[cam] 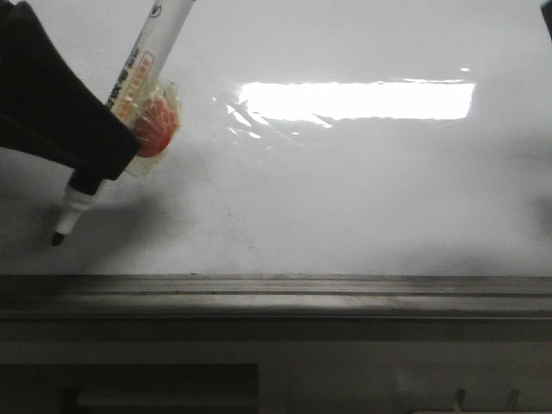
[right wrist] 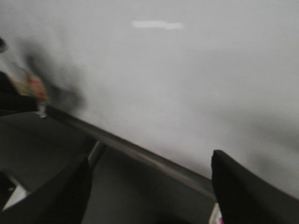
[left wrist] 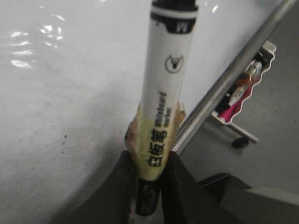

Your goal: Write number 6 on whiteboard

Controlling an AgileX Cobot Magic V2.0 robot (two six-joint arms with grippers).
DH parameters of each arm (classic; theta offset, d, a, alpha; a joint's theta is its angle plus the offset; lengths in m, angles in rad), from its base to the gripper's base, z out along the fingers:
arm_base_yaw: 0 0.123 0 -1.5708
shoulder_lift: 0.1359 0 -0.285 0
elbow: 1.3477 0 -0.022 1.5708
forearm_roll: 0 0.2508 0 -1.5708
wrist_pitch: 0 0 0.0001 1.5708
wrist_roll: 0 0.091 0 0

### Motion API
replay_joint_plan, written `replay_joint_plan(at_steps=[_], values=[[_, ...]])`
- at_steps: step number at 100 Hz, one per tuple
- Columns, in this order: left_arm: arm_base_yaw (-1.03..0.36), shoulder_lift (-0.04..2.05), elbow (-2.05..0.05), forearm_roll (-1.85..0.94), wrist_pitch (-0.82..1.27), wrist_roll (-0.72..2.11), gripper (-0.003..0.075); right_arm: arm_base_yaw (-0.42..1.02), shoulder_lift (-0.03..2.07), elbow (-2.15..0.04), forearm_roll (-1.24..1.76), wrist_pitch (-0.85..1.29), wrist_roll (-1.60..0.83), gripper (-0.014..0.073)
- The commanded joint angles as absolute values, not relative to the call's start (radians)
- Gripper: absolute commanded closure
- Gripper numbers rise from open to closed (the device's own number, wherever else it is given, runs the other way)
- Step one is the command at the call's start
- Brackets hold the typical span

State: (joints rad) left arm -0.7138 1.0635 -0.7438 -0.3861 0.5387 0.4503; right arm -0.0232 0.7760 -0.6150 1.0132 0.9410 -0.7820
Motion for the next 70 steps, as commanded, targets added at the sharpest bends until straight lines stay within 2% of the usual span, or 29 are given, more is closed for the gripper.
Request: replay_joint_plan(at_steps=[1, 13, 24, 49, 70], values=[[-0.735, 1.052, -0.797, -0.335, 0.544, 0.448, 0.0741, -0.025, 0.844, -0.71, 1.123, 1.031, -0.84, 0.0107], [-0.779, 1.071, -0.821, -0.295, 0.558, 0.448, 0.0741, -0.01, 0.942, -0.807, 1.123, 1.145, -0.84, 0.0107], [-0.82, 1.106, -0.846, -0.273, 0.558, 0.448, 0.0741, 0.071, 1.02, -0.883, 1.117, 1.174, -0.84, 0.0107], [-0.835, 1.142, -0.884, -0.259, 0.554, 0.448, 0.0741, 0.341, 1.158, -1.035, 0.972, 1.04, -0.772, 0.0107], [-0.835, 1.156, -0.9, -0.244, 0.564, 0.448, 0.0741, 0.429, 1.274, -1.148, 0.961, 1.014, -0.759, 0.0107]])
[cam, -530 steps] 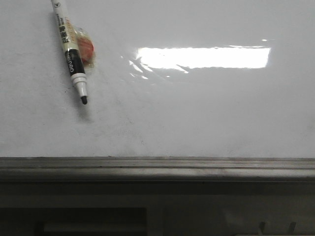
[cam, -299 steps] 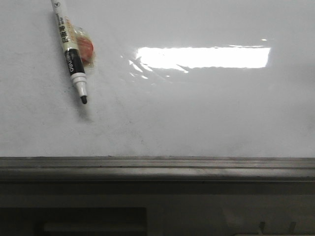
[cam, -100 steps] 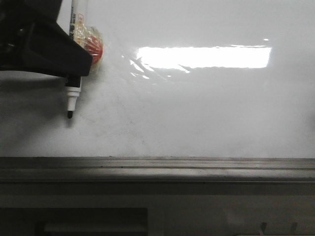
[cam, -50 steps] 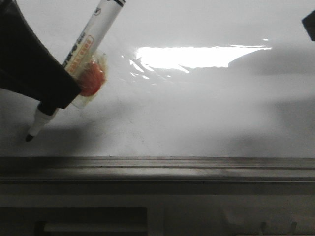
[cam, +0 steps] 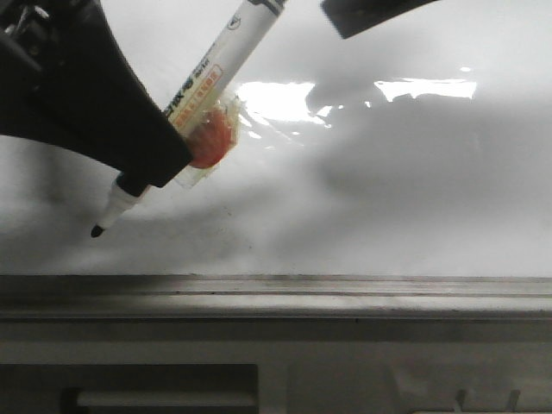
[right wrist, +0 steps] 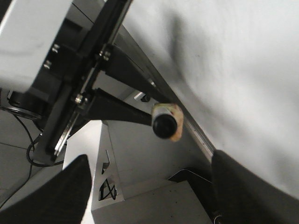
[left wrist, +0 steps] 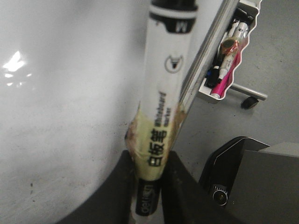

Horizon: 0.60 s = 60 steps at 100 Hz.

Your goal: Write number 6 on whiteboard

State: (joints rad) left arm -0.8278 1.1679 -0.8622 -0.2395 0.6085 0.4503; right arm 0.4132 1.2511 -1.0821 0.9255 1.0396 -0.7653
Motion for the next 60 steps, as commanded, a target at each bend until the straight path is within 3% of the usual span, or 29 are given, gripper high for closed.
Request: replay_joint_plan(at_steps=[1, 24, 44, 60], values=[[-0.835, 1.156, -0.9, -0.243, 0.564, 0.448, 0.0741, 0.429, 1.277, -1.155, 0.961, 1.014, -0.755, 0.0107], [-0.835, 1.156, -0.9, -0.228, 0.562, 0.448, 0.0741, 0.432, 1.387, -1.228, 0.961, 1.092, -0.754, 0.0113], [-0.835, 1.156, -0.9, -0.226, 0.548, 0.448, 0.0741, 0.45, 1.428, -1.24, 0.953, 1.104, -0.755, 0.0257], [-0.835, 1.156, -0.9, -0.224, 0.534, 0.448, 0.0741, 0.491, 1.445, -1.24, 0.955, 1.076, -0.785, 0.0302]])
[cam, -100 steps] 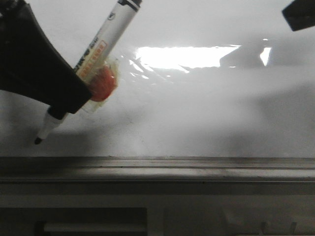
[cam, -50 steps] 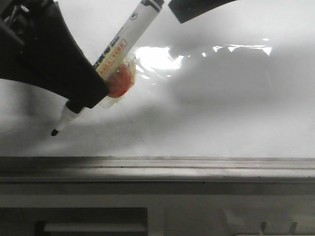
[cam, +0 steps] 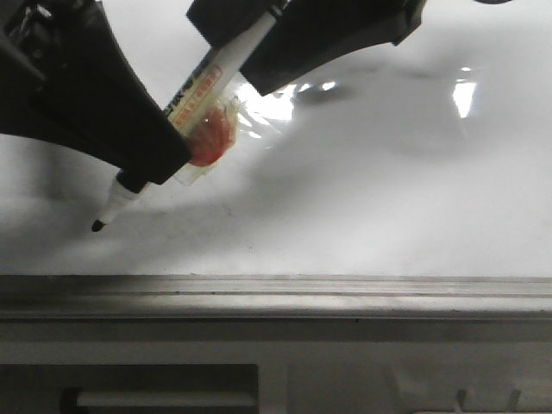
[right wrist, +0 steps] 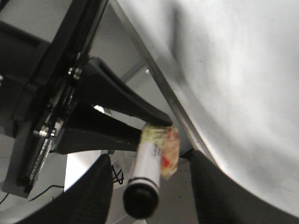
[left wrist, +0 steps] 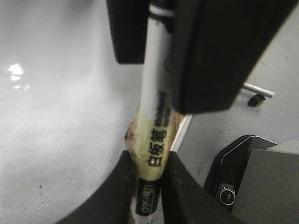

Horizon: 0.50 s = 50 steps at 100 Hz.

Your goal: Write number 6 on whiteboard

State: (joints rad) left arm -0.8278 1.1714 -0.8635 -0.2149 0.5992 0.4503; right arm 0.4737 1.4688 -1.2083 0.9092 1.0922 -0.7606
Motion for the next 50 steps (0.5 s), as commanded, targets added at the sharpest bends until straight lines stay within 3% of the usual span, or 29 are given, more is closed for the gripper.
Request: replay_joint_plan(at_steps=[1, 11, 28, 50], values=[[-0.835, 1.156, -0.9, -0.224, 0.534, 0.448, 0.0741, 0.494, 1.447, -1.24, 0.955, 1.071, -0.787, 0.0306], [-0.835, 1.156, -0.9, -0.218, 0.537, 0.448, 0.0741, 0.502, 1.451, -1.24, 0.955, 1.053, -0.792, 0.0402], [-0.835, 1.156, -0.9, -0.21, 0.537, 0.448, 0.0741, 0.502, 1.451, -1.24, 0.957, 1.071, -0.817, 0.0669], [-0.835, 1.156, -0.9, -0.212, 0.535, 0.448, 0.071, 0.502, 1.446, -1.24, 0.957, 1.062, -0.83, 0.0655]])
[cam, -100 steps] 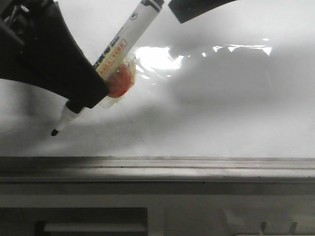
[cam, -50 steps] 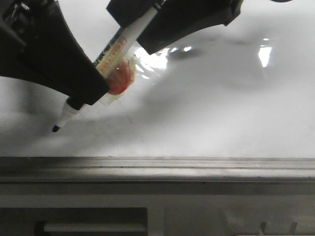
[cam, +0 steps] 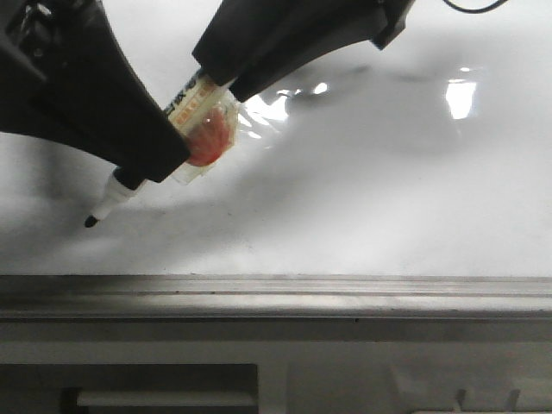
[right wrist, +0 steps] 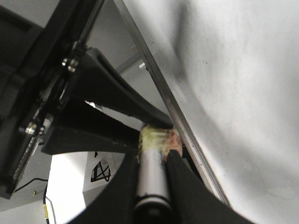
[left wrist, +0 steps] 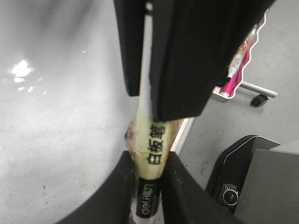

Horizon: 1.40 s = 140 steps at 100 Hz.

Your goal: Write number 6 on whiteboard

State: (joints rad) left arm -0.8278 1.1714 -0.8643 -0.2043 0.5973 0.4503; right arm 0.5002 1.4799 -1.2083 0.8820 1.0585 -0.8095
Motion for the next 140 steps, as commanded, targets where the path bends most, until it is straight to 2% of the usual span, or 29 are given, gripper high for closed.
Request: replay_joint_plan(at_steps=[1, 5, 13, 22, 31, 54, 81, 110, 140], values=[[-0.835, 1.156, -0.9, -0.212, 0.534, 0.448, 0.0697, 0.502, 1.447, -1.24, 0.957, 1.06, -0.83, 0.0652], [-0.835, 1.154, -0.9, -0.212, 0.533, 0.448, 0.0654, 0.502, 1.442, -1.24, 0.957, 1.05, -0.832, 0.0642], [-0.829, 1.146, -0.9, -0.217, 0.531, 0.448, 0.0514, 0.502, 1.425, -1.236, 0.951, 1.031, -0.834, 0.0638], [-0.794, 1.126, -0.9, -0.26, 0.526, 0.446, 0.0293, 0.502, 1.393, -1.23, 0.938, 0.996, -0.834, 0.0638], [-0.745, 1.09, -0.9, -0.311, 0.512, 0.446, 0.0185, 0.502, 1.358, -1.212, 0.913, 0.961, -0.834, 0.0638], [-0.571, 0.928, -0.865, -0.434, 0.429, 0.446, 0.0215, 0.502, 1.201, -1.072, 0.907, 0.776, -0.834, 0.0638], [-0.441, 0.663, -0.662, -0.509, 0.279, 0.433, 0.0262, 0.502, 0.971, -0.829, 0.905, 0.628, -0.84, 0.0638], [-0.413, 0.536, -0.527, -0.562, 0.165, 0.434, 0.0262, 0.502, 0.741, -0.6, 0.918, 0.323, -0.84, 0.0638], [-0.413, 0.536, -0.52, -0.567, 0.147, 0.434, 0.0262, 0.502, 0.716, -0.51, 0.926, 0.136, -0.84, 0.0638]])
